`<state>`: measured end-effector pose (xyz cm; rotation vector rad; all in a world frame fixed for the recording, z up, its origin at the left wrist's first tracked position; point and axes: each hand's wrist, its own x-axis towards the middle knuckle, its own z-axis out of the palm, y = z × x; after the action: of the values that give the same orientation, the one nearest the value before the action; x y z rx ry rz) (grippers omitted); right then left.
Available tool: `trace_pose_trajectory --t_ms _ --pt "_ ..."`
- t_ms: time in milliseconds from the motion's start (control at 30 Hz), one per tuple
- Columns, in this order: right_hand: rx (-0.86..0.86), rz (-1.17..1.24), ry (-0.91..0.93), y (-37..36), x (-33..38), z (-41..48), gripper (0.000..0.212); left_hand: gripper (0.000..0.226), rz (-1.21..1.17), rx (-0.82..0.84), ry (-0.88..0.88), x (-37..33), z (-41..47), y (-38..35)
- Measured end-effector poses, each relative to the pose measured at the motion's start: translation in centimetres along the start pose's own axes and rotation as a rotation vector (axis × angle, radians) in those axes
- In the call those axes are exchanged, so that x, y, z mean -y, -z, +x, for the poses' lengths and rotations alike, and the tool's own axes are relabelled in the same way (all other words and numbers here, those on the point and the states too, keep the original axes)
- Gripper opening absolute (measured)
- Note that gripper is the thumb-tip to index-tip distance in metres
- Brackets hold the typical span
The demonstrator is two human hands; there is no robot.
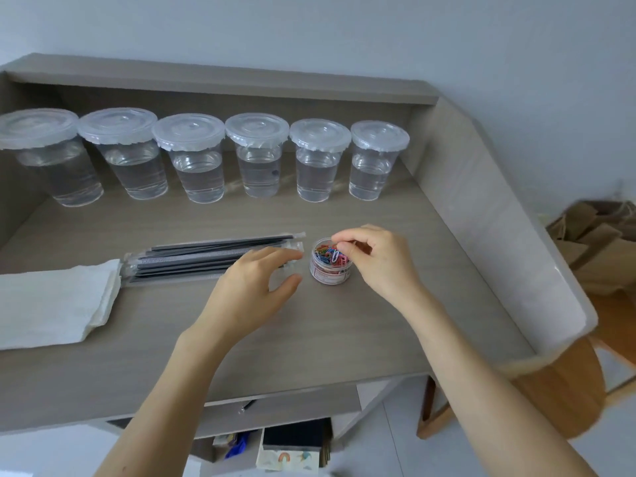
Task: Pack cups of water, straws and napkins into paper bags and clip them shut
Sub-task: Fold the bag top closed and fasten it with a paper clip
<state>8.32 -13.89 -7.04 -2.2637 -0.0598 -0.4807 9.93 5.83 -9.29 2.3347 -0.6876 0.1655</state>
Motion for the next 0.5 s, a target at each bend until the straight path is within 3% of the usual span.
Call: trace_pose_trajectory --t_ms 100,500 --pt "0.026 -0.013 -0.049 -0.9 0.4 -0.5 0.011 0.061 0.000 0.031 -0.012 0.3 -0.4 0.3" --pt "-0.138 0.123 -0.171 -1.6 0.8 -1.4 0.014 0.065 0.003 0.091 0.009 -0.2 -2.0 0.7"
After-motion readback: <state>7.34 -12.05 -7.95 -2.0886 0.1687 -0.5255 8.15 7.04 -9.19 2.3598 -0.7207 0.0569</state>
